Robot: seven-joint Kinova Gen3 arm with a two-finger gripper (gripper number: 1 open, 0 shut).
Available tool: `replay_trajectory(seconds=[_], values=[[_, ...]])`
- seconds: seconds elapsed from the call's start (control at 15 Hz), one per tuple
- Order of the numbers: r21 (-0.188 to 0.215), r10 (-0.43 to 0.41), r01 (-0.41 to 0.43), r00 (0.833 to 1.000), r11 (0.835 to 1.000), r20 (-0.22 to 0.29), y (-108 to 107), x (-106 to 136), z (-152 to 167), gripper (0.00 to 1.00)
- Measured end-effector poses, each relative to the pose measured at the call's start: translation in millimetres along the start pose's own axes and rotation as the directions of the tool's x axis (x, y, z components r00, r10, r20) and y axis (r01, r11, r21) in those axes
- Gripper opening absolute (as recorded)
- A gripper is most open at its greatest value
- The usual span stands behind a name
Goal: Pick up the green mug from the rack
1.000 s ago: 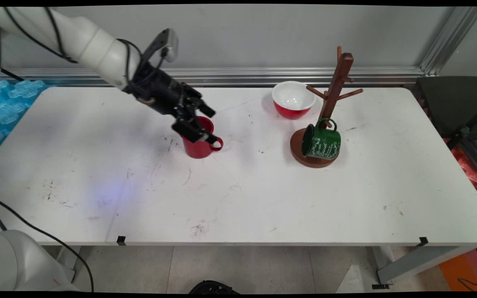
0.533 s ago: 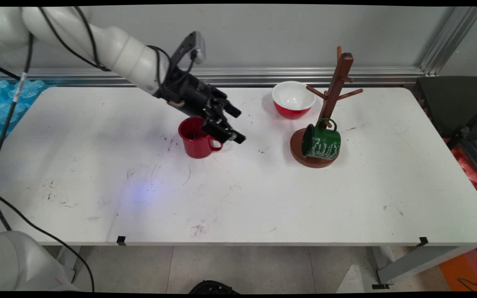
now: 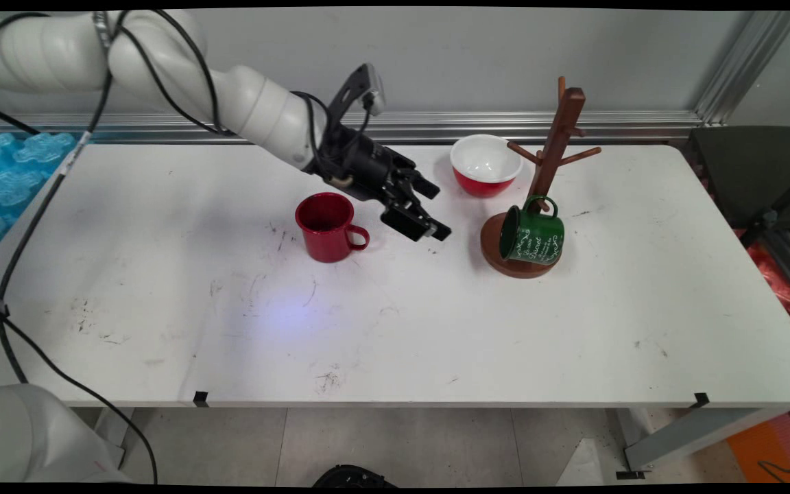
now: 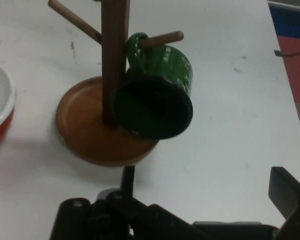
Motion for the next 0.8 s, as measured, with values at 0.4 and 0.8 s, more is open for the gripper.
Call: replay_trajectory(seconds=[0.4,0.8], values=[[-0.010,-0.010,0.009,0.999,1.000,-0.032,-1.1,-1.2,31.9,1.00],[-0.012,-0.018,0.017,0.998,1.000,-0.055,-3.6,-4.8,64.7,1.00]])
